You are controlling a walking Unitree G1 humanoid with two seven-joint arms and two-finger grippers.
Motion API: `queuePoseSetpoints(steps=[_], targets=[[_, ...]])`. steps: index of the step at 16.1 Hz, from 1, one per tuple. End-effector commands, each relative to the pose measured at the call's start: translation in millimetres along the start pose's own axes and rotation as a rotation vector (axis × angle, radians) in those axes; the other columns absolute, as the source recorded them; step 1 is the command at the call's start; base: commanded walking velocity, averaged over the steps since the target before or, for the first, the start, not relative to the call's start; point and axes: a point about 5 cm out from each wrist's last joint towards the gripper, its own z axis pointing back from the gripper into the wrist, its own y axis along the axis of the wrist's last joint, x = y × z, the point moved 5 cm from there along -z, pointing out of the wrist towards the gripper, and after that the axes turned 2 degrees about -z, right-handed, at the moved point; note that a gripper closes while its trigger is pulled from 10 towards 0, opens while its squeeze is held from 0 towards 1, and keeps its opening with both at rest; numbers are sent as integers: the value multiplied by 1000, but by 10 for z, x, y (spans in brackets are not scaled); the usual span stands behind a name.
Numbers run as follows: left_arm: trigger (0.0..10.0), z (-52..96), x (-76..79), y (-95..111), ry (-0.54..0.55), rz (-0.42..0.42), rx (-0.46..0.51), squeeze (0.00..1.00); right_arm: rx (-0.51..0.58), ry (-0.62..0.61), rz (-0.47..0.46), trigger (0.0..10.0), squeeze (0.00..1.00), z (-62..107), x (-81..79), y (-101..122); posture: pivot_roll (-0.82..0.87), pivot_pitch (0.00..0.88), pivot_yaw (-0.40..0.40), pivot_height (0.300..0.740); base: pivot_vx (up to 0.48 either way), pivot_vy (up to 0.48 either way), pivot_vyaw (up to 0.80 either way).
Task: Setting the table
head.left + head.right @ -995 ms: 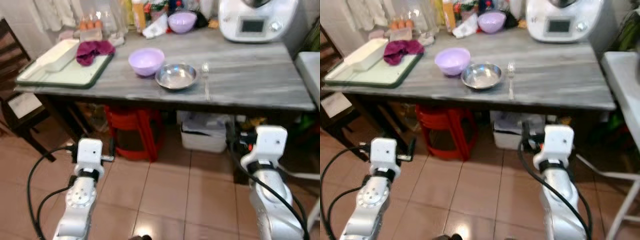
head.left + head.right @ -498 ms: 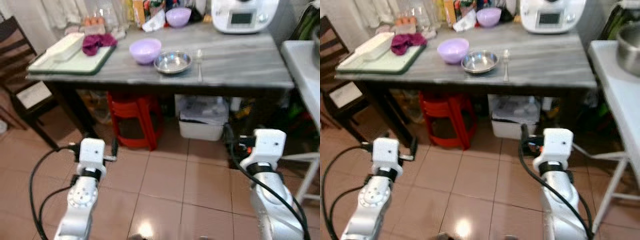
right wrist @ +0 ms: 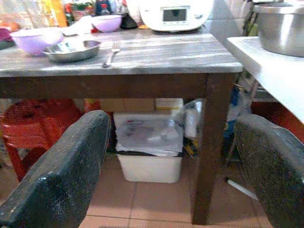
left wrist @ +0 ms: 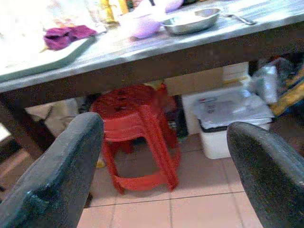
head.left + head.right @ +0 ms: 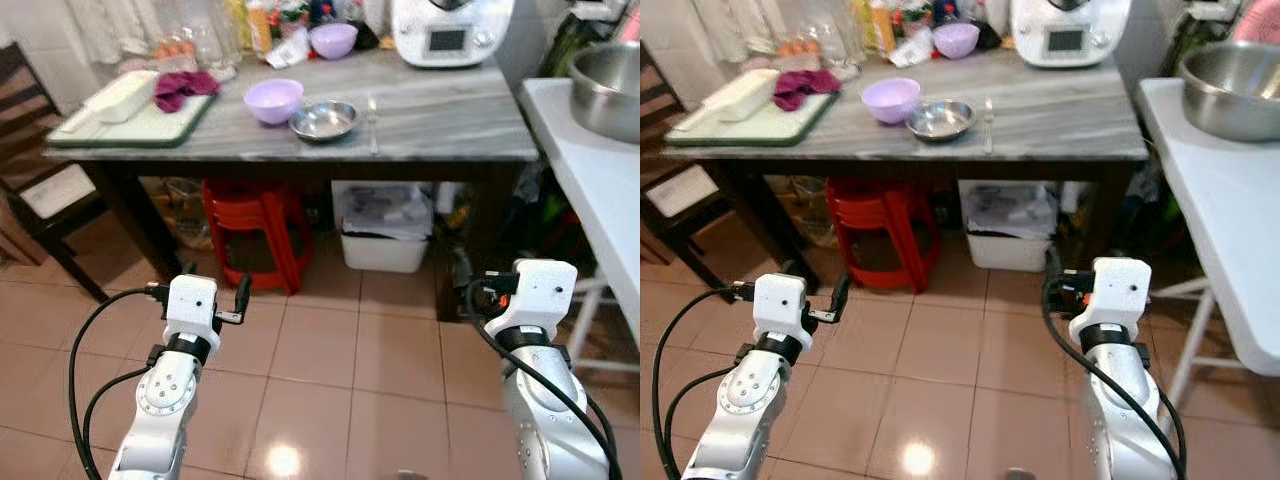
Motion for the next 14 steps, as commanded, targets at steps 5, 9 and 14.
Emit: queuePoseSetpoints(steps=[5, 9, 14], targets=[[10000, 0, -17, 22, -12, 7, 5, 0, 11, 10, 0, 10000, 0, -6, -38, 33, -222, 98, 101, 740, 0, -388, 0], [10000, -5, -7, 33, -20, 13, 8, 0, 35, 8, 9, 10000, 0, 1, -27, 82, -226, 100, 102, 740, 0, -398, 0], [10000, -12, -15, 43, -32, 13, 10, 0, 49, 19, 3, 10000, 0, 4, -60, 128, -226, 105, 102, 740, 0, -398, 0]])
